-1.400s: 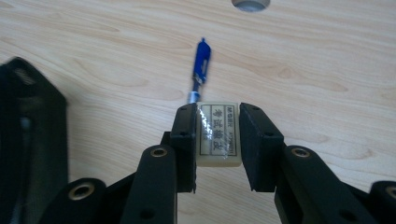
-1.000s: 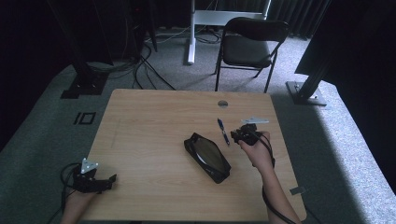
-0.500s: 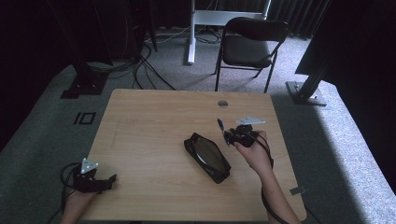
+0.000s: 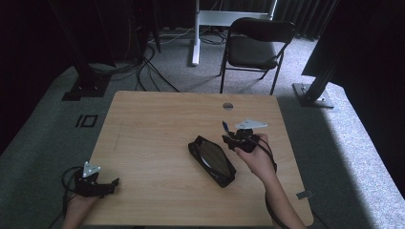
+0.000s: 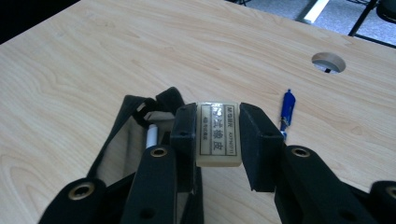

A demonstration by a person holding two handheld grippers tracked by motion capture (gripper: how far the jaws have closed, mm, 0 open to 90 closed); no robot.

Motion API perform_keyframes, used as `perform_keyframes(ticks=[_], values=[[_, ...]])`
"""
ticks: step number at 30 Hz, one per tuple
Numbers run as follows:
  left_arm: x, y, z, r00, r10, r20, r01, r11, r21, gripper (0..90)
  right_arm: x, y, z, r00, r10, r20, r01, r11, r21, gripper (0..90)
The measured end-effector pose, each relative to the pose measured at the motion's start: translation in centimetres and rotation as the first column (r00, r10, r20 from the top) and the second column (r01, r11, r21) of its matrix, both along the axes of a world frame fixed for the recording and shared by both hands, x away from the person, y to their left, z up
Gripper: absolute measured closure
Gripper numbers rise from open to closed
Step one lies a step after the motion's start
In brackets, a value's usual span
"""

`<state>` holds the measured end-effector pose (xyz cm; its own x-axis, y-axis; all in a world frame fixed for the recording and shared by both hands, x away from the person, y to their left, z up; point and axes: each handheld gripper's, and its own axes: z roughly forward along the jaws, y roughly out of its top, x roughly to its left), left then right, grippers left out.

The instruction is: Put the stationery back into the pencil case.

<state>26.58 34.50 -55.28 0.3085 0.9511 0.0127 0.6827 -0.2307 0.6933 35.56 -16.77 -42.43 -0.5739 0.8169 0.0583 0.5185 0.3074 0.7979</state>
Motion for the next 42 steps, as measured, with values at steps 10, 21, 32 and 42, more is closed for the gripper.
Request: perform_keyframes(ticks=[10, 21, 32, 42], values=[[0.0, 0.0, 0.0, 1.0000, 0.000, 0.000, 0.000, 1.0000, 0.001, 0.3, -0.7, 1.2, 0.5, 0.9974, 0.072, 0.008, -0.072, 0.997, -0.001, 68.3], [0.0, 0.0, 0.0, 1.0000, 0.000, 0.000, 0.000, 1.0000, 0.000, 0.3, -0.8, 2.2, 0.2, 0.9919, 0.127, 0.008, -0.127, 0.992, -0.026, 68.3], [0.0, 0.0, 0.0, 1.0000, -0.001, 0.000, 0.001, 1.0000, 0.002, 0.2, -0.7, 3.1, -0.9, 0.9854, 0.168, -0.027, -0.170, 0.984, -0.055, 68.3], [0.0, 0.0, 0.0, 1.0000, -0.001, 0.000, 0.001, 1.0000, 0.002, 0.3, -0.5, 4.4, -2.3, 0.9807, 0.183, -0.070, -0.188, 0.979, -0.077, 68.3]])
